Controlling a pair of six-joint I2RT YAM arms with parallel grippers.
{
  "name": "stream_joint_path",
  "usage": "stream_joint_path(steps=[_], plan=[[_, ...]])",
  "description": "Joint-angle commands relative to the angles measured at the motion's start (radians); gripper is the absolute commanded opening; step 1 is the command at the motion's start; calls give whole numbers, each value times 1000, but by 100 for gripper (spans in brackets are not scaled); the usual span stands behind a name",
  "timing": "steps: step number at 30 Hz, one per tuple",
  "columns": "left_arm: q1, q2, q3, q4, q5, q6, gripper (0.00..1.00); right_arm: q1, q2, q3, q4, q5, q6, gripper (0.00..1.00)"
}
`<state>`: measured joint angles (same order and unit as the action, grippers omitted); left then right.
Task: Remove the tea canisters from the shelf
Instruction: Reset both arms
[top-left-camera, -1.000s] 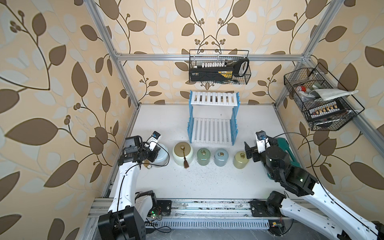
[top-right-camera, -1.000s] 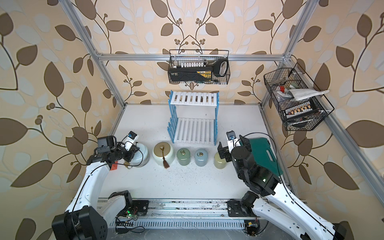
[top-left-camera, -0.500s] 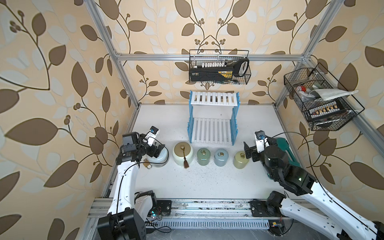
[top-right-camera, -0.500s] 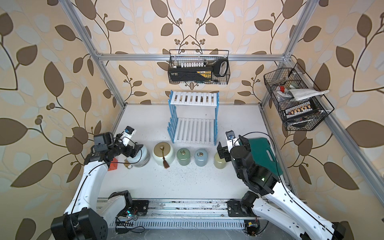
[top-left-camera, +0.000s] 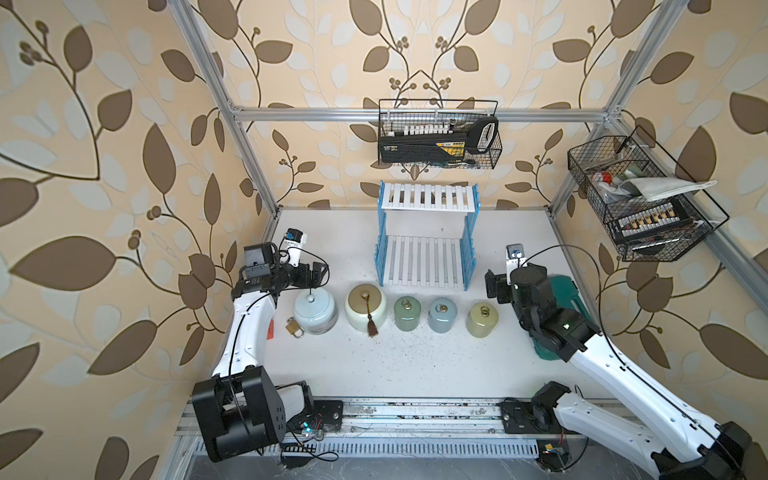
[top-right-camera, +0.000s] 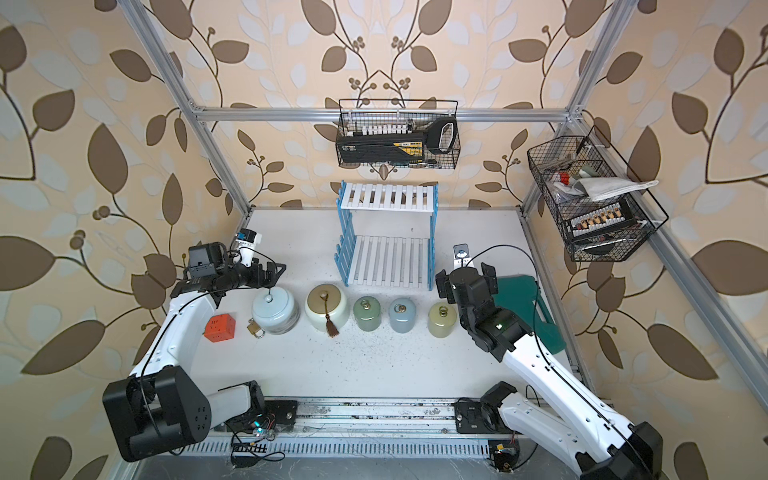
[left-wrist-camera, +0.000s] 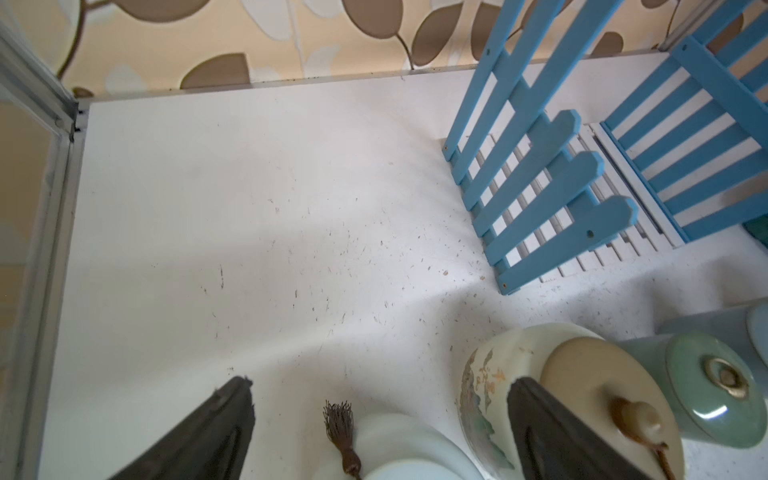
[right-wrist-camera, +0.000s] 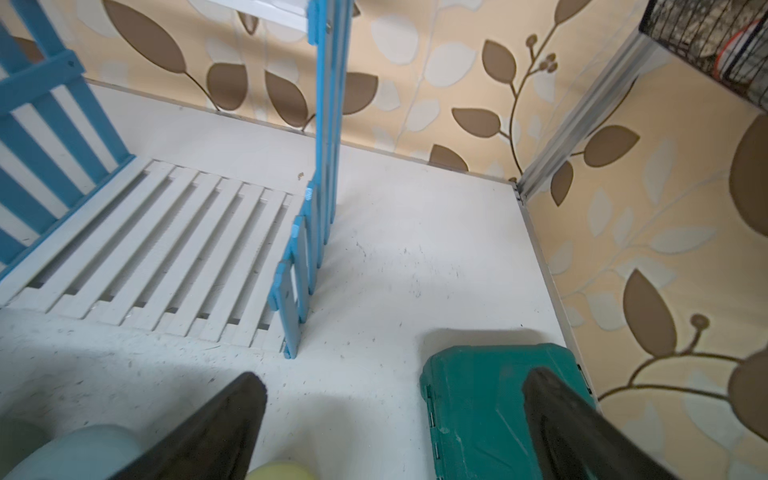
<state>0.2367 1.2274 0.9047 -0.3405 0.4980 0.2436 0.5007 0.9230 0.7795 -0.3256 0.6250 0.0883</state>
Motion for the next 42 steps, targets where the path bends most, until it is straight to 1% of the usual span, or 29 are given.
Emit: stream_joint_path(steps=[1,3,5,9,15,17,22,26,29,33,36,39,41,42], plan=[[8,29,-6,146,-65,-150,99,-79,35,-28,96,-79,39,99],[8,63,-23,197,-109,-194,99,-127,48,-47,134,-107,49,99],[5,104,-36,236,-134,-212,99,-163,56,-82,205,-123,46,99],[-2,158,-80,323,-201,-229,99,-198,74,-153,330,-99,14,99],[-5,179,-165,464,-188,-237,99,-227,141,-230,468,-36,-9,99],[-6,178,-181,494,-186,-241,99,-243,174,-274,550,-17,-7,99],[-7,167,-201,535,-187,-246,99,-270,275,-343,740,5,-24,99],[-9,148,-215,567,-177,-239,99,-282,370,-378,889,-15,-51,99],[-9,137,-220,582,-184,-234,99,-283,421,-397,970,41,-67,99],[-12,126,-225,593,-181,-231,99,-309,435,-438,1099,-64,-86,99],[-20,114,-233,604,-179,-228,99,-318,489,-448,1173,-77,-92,99],[-27,100,-248,627,-184,-222,99,-342,533,-440,1200,-124,-80,99],[-33,93,-252,637,-183,-213,99,-361,532,-417,1143,-166,-70,99],[-36,92,-254,641,-184,-208,99,-370,536,-418,1147,-183,-67,99]])
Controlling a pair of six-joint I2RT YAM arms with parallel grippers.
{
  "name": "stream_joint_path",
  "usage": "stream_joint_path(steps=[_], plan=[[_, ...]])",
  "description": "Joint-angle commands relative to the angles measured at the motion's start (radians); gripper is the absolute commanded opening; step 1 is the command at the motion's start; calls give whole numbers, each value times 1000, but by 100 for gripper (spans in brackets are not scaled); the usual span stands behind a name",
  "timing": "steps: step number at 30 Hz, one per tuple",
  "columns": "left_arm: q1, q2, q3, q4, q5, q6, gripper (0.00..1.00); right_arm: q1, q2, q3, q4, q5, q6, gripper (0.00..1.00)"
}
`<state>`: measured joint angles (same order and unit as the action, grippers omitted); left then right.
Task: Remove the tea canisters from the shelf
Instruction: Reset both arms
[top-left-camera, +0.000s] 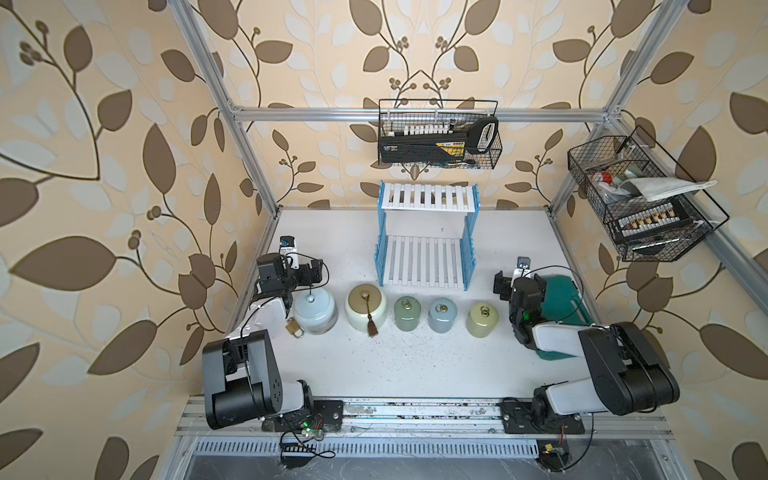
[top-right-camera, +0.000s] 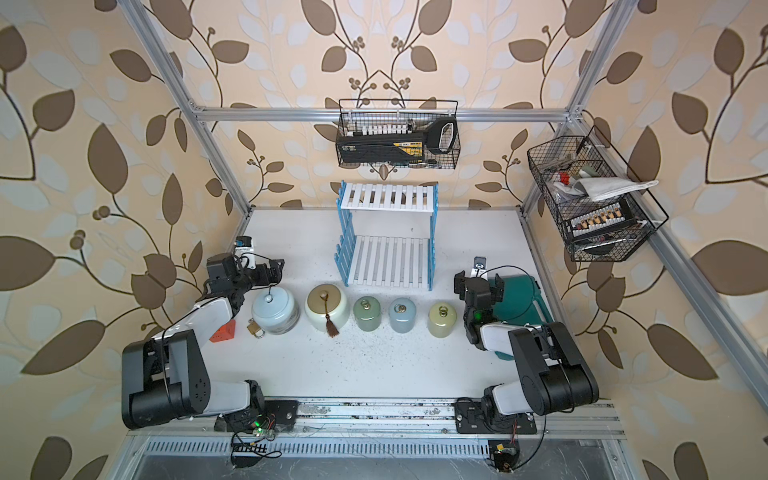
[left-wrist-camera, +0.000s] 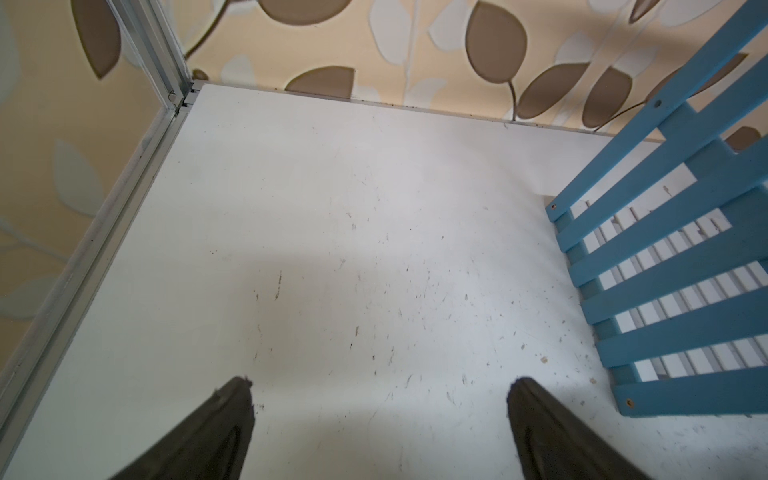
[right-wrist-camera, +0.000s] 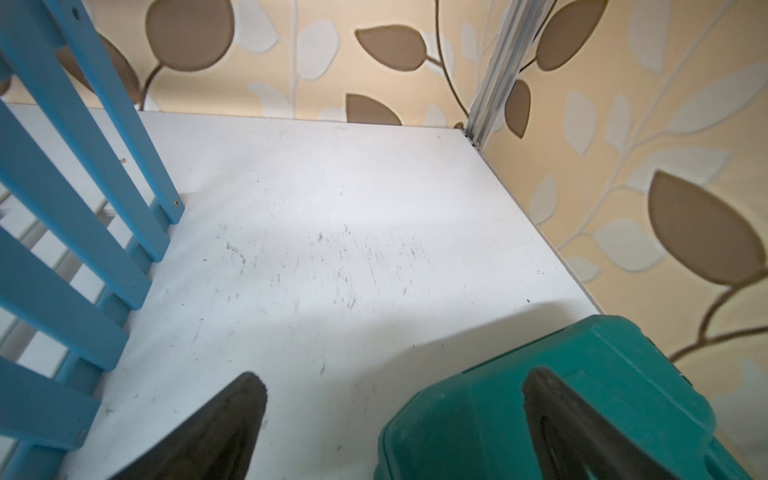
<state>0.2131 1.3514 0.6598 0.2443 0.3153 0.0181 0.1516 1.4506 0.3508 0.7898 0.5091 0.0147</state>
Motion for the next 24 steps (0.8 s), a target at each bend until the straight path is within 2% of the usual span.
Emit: stream_joint_path(steps=[1,5,7,24], plan=[[-15,-33,-9,61,-2,20,99,-29,8,11,28,-87,11,99],[-28,-34,-22,98,-4,19,99,-75,29,17,21,-200,22,99],[-36,-31,-29,121,-4,17,99,-97,67,-1,90,-226,31,99],[-68,-7,-94,258,0,-10,99,-100,57,2,69,-230,36,99]])
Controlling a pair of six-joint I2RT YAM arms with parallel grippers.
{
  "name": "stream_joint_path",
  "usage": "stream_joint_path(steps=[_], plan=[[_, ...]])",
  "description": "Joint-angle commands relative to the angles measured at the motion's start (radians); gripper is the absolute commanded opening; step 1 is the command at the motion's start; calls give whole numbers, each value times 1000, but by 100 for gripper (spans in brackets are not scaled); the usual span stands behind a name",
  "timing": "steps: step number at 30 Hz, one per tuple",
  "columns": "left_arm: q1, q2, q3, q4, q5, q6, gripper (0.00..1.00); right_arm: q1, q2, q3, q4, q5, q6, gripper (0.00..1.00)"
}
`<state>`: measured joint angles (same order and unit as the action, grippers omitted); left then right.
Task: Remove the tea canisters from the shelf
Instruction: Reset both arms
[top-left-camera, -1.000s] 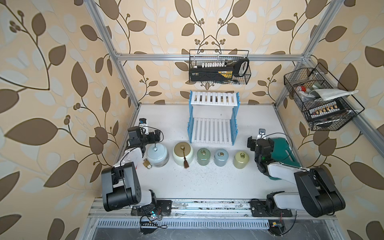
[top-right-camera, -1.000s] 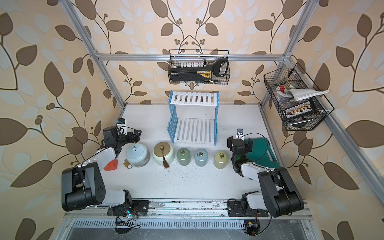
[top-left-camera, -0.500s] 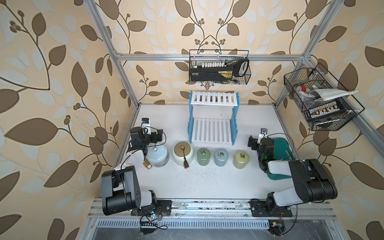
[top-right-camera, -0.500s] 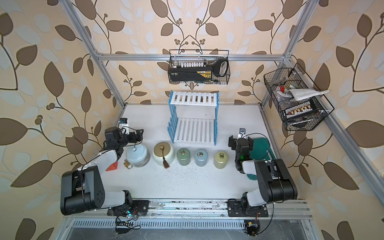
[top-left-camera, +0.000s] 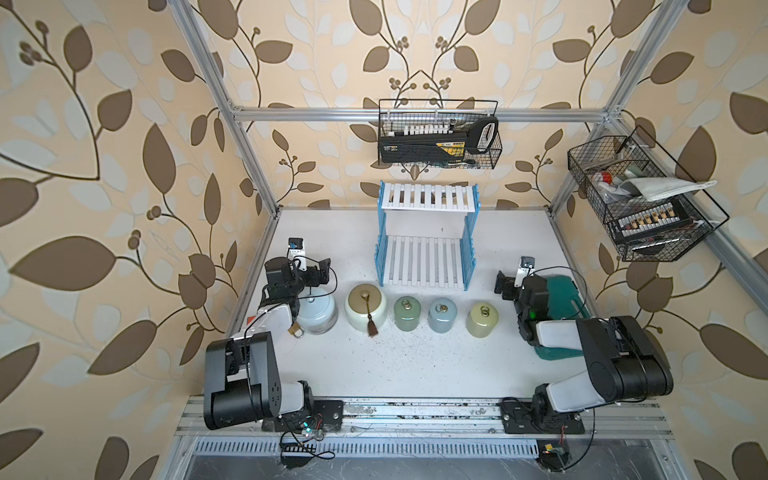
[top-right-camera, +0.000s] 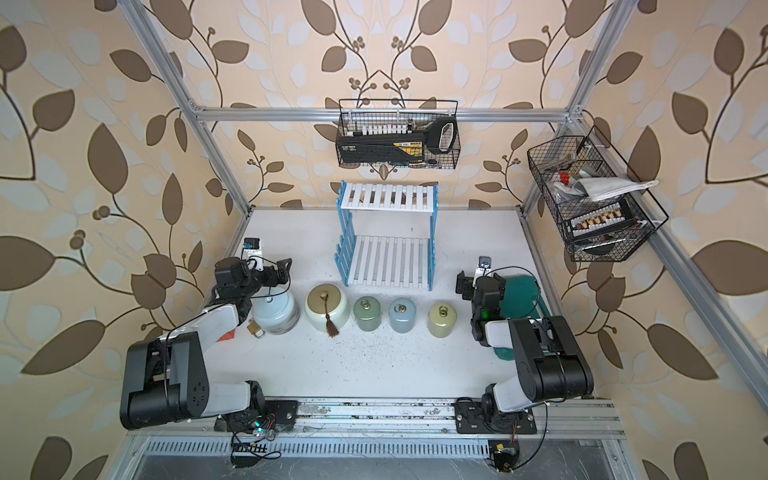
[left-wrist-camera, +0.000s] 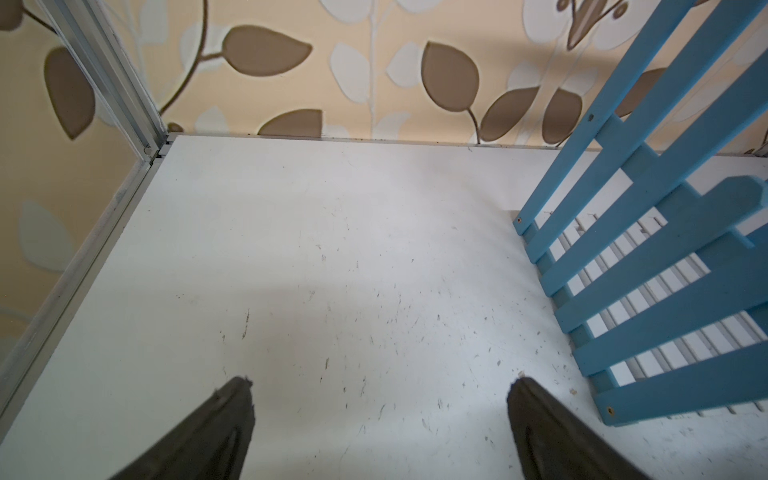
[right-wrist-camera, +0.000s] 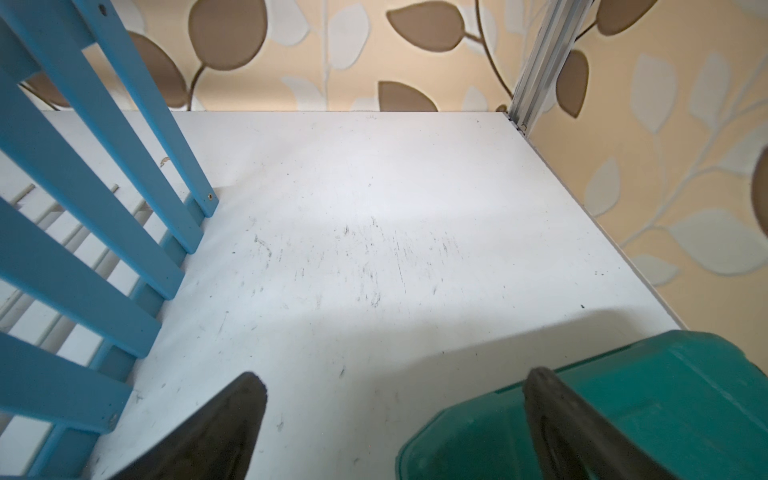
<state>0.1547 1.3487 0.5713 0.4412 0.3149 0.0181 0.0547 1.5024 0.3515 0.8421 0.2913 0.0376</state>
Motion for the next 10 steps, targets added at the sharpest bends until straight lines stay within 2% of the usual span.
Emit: stream_joint_path(steps=[1,10], plan=[[-9,-3,-5,63,0,-8,99,-3,6,4,15,-12,13,99],[-9,23,-22,96,3,-17,99,-3,5,3,15,-14,13,99]])
